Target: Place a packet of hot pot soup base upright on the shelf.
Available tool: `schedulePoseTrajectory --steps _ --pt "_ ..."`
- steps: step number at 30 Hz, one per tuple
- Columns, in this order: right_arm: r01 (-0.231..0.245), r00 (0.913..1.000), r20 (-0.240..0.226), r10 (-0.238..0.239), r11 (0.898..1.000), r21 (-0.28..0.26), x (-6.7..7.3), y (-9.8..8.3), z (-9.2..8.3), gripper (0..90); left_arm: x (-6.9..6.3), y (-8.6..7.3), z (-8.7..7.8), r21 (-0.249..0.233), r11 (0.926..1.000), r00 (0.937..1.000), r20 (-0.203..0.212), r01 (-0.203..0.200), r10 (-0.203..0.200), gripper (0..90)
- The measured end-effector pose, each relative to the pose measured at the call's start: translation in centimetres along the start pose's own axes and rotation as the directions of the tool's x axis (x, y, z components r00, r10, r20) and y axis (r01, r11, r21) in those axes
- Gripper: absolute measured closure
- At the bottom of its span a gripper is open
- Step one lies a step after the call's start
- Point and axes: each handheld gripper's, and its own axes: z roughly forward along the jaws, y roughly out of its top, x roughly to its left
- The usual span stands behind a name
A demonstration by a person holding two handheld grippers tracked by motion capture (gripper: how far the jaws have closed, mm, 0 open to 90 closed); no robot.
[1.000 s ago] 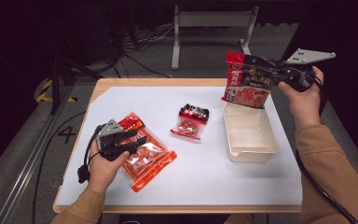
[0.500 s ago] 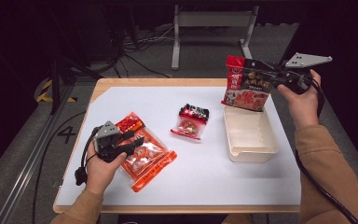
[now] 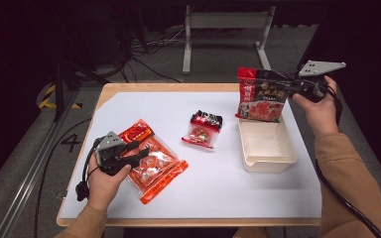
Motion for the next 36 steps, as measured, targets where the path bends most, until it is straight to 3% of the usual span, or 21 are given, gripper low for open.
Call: schedulePoseTrajectory --steps 6,13,17,18,23,29,33,36 --pt "-0.041 0.9992 -0.003 0.041 0.999 -0.025 -0.3 -1.2 0.2 78.9 0.1 -0.1 0.0 0.001 1.0000 1.0000 -0.002 0.007 -0.007 49.0" --pt "-0.065 0.9979 -0.004 0.065 0.998 -0.006 -0.2 -1.5 0.4 78.2 0.0 0.0 0.3 0.003 1.0000 1.0000 0.003 -0.002 0.002 49.0" --pt "-0.038 0.9990 -0.021 0.040 0.994 0.099 0.6 -2.5 2.0 77.8 0.0 0.1 0.2 0.001 1.0000 1.0000 0.005 -0.003 0.003 49.0" --pt "-0.038 0.9990 -0.021 0.040 0.994 0.099 0.6 -2.5 2.0 77.8 0.0 0.1 0.2 0.001 1.0000 1.0000 0.007 -0.001 0.001 49.0" --pt "-0.136 0.9905 -0.015 0.136 0.990 0.023 0.2 -4.1 1.8 77.2 0.1 0.0 0.5 0.004 1.0000 1.0000 0.008 0.003 -0.003 49.0" --pt "-0.150 0.9886 -0.003 0.150 0.988 0.041 0.2 -4.6 1.6 77.5 0.2 0.1 0.6 0.006 1.0000 0.9999 0.010 0.000 0.000 48.9" --pt "-0.190 0.9818 0.007 0.190 0.982 0.003 0.3 -5.8 1.3 77.9 0.2 0.2 0.5 0.004 1.0000 0.9999 0.016 0.004 -0.004 48.8" --pt "-0.181 0.9834 0.012 0.181 0.983 0.011 0.4 -5.7 1.3 77.5 0.1 0.2 0.6 0.005 1.0000 0.9998 0.019 0.005 -0.006 48.7"
